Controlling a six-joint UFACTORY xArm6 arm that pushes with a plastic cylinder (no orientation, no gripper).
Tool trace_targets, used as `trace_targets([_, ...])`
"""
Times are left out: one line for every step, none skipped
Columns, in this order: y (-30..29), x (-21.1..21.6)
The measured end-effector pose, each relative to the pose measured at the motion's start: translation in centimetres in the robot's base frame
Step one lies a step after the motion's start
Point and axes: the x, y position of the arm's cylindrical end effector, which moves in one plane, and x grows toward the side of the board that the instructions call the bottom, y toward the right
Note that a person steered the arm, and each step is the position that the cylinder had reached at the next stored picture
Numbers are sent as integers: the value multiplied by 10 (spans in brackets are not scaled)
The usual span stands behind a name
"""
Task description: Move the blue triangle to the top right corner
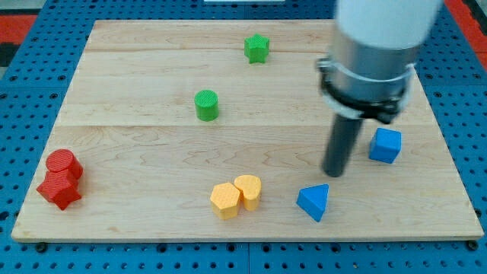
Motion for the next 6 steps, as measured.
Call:
trace_targets([50, 63])
trace_targets([32, 93])
trace_targets([-3, 72])
trace_targets([-25, 57])
trace_targets([-16, 55])
trace_targets([18, 66])
